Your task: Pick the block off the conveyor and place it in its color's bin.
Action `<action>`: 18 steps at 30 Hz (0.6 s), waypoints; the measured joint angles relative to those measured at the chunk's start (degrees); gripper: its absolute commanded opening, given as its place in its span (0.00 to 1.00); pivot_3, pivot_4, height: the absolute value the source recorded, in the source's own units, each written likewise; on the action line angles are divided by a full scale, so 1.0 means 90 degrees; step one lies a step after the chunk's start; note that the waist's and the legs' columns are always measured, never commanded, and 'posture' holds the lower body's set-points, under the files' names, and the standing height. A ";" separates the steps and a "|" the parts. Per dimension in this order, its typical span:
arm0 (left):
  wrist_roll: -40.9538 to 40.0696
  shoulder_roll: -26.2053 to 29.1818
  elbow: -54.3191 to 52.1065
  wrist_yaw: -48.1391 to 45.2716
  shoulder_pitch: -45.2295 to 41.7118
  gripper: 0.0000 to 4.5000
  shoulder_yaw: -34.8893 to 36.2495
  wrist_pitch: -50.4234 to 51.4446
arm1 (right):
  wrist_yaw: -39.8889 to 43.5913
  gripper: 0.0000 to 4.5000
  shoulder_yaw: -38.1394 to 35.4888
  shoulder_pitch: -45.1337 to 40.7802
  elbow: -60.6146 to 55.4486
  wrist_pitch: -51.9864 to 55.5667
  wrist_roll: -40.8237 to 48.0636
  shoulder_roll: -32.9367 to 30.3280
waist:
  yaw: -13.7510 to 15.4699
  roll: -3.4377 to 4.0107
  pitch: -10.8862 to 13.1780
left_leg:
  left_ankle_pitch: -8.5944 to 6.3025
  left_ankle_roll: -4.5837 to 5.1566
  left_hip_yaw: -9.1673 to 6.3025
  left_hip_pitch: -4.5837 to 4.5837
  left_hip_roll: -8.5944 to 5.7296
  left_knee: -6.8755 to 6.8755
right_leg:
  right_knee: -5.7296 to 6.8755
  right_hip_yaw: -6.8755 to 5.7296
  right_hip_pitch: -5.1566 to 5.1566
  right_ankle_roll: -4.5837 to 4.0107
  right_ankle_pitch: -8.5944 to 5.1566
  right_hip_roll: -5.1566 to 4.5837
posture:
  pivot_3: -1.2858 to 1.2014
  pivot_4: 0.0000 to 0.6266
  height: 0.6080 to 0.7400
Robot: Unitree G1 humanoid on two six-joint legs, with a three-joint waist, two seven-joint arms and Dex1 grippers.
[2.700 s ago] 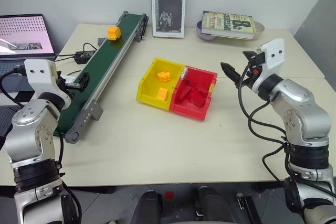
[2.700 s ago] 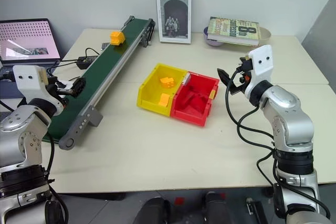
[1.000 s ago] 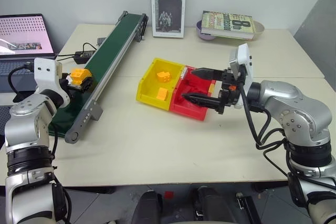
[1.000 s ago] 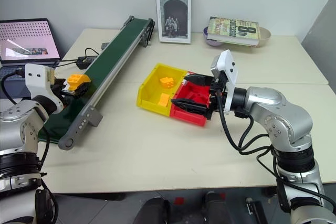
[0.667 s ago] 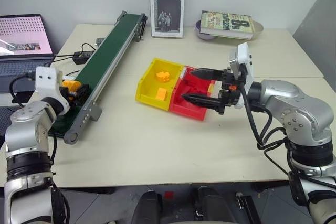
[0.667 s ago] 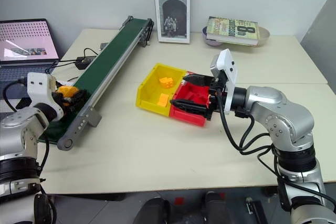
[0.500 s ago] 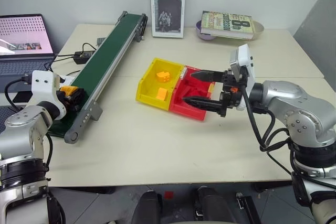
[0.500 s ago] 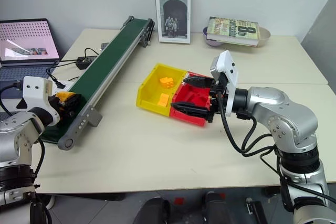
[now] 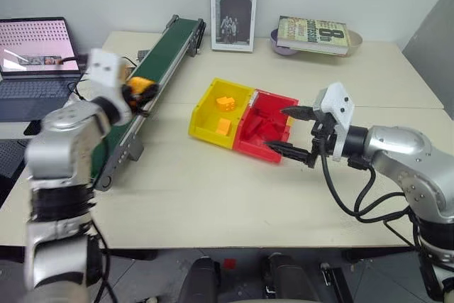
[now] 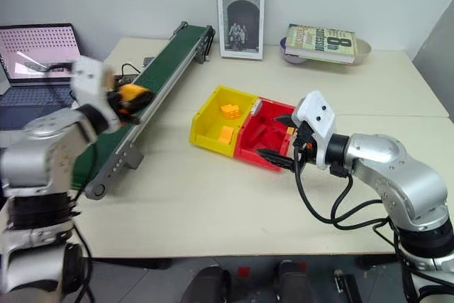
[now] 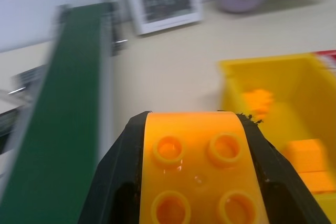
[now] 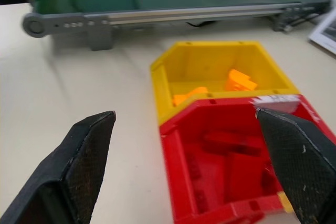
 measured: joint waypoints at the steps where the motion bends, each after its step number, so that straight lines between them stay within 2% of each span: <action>1: 0.0093 -0.0111 0.0288 -0.0125 -0.0179 0.35 -0.0210 -0.0186 | -0.0179 1.00 -0.0023 0.0061 -0.0112 0.0070 -0.0048 0.0038 | -0.0007 0.0000 0.0000 | 0.0000 0.0000 -0.0001 0.0000 -0.0002 0.0000 | 0.0000 -0.0001 -0.0001 0.0000 0.0000 0.0006 | 0.52 0.24 1.00; 6: 0.0699 -0.0805 0.2231 -0.0816 -0.1257 0.35 -0.1139 -0.1486 | -0.0851 1.00 -0.0213 0.0505 -0.0812 0.0483 -0.0033 0.0186 | -0.0055 0.0000 0.0000 | 0.0000 0.0000 -0.0005 -0.0004 -0.0006 -0.0006 | 0.0003 -0.0007 -0.0011 -0.0003 -0.0002 0.0027 | 0.52 0.24 1.00; 9: 0.1014 -0.1056 0.3201 -0.1145 -0.1649 0.35 -0.1434 -0.2190 | -0.1085 1.00 -0.0272 0.0555 -0.1182 0.0727 0.0042 0.0265 | -0.0100 0.0000 0.0000 | -0.0001 0.0001 -0.0001 -0.0003 -0.0005 -0.0007 | 0.0004 -0.0001 -0.0013 -0.0003 -0.0002 0.0034 | 0.52 0.24 1.00; 11: 0.1142 -0.1142 0.3696 -0.1311 -0.1768 0.50 -0.1496 -0.2552 | -0.1199 1.00 -0.0355 0.0581 -0.1327 0.0867 0.0132 0.0301 | -0.0109 0.0000 0.0000 | -0.0001 0.0001 -0.0004 -0.0004 -0.0002 -0.0007 | 0.0004 -0.0002 -0.0014 -0.0003 -0.0002 0.0038 | 0.52 0.24 1.00; 15: 0.1297 -0.1239 0.4583 -0.1599 -0.1925 0.67 -0.1484 -0.3118 | -0.1457 1.00 -0.0552 0.0646 -0.1498 0.1138 0.0253 0.0369 | -0.0088 0.0000 0.0000 | -0.0001 0.0001 -0.0009 -0.0008 0.0000 -0.0005 | 0.0003 -0.0005 -0.0014 -0.0003 -0.0003 0.0038 | 0.52 0.24 1.00; 16: 0.1305 -0.1251 0.4697 -0.1640 -0.1998 0.74 -0.1473 -0.3192 | -0.1491 1.00 -0.0572 0.0665 -0.1526 0.1180 0.0275 0.0385 | -0.0081 0.0000 0.0000 | 0.0000 0.0001 -0.0009 -0.0010 0.0001 -0.0004 | 0.0003 -0.0005 -0.0014 -0.0003 -0.0003 0.0037 | 0.52 0.24 1.00; 18: 0.1312 -0.1254 0.4786 -0.1669 -0.2121 0.82 -0.1394 -0.3289 | -0.1543 1.00 -0.0603 0.0680 -0.1565 0.1247 0.0347 0.0392 | -0.0074 0.0000 0.0000 | -0.0001 0.0001 -0.0007 -0.0011 0.0001 -0.0004 | 0.0002 -0.0003 -0.0014 -0.0002 -0.0003 0.0028 | 0.52 0.24 1.00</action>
